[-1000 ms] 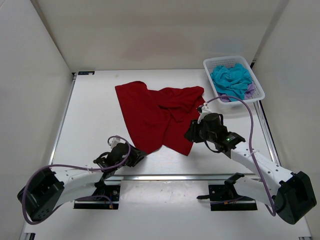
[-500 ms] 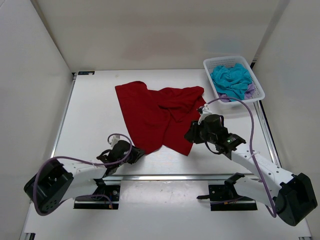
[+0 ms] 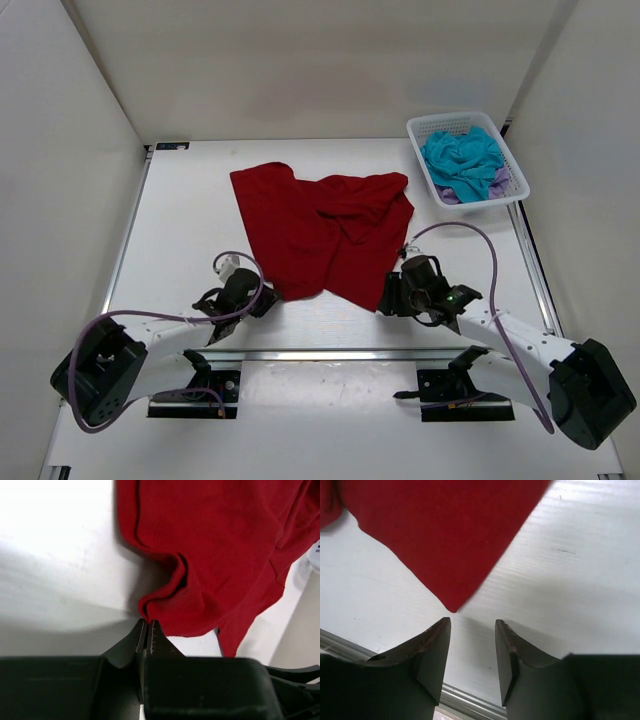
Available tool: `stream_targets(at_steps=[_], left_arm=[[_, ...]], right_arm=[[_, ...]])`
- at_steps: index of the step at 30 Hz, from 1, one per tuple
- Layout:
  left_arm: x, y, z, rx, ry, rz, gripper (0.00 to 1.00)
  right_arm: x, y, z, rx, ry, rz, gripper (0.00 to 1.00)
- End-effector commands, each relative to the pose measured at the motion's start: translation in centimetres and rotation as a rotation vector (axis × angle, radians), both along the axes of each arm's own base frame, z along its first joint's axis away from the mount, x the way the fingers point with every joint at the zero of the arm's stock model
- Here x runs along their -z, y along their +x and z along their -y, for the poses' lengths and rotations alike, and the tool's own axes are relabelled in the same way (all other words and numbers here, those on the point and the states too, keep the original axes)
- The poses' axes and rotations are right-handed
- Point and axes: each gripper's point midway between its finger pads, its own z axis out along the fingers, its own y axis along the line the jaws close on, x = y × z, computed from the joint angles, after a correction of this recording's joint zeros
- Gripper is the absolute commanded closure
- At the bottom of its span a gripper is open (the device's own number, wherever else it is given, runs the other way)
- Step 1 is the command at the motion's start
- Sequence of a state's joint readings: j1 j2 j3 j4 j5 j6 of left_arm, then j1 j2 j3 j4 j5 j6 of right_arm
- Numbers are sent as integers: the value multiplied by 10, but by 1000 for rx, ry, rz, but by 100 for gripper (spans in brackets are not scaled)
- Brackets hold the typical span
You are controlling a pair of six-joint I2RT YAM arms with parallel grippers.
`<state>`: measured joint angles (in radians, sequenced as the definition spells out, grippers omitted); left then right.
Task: Fold and stack the t-shirts
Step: Flatten out the tshirt
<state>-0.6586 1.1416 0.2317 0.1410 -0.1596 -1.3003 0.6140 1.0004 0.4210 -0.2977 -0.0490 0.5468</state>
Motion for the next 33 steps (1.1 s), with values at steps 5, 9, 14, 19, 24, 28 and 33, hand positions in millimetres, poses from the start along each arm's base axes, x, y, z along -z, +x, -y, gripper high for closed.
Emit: stream_targets(at_steps=[5,9,14,19,24,28,33], left_arm=[[-5,6,-9,109,204,97,100],[-8,3,-8,138,221,125,100],[-17,2,-5,159,205,167,100],[-18,-3,-4,165,194,174,100],[-20,-2,-1,172,185,177,100],[-23,-1,0,172,186,183,100],[-32,5,-8,200,248,174,100]], right_arm=[[10,-4,-19,38,20,-41,60],[18,0,-16,83,-10,-55,62],[26,3,-11,121,-23,-67,66],[38,3,-4,142,-80,-94,73],[40,5,3,157,-101,-93,82],[39,5,6,156,-102,-92,98],[0,22,3,147,-82,10,100]])
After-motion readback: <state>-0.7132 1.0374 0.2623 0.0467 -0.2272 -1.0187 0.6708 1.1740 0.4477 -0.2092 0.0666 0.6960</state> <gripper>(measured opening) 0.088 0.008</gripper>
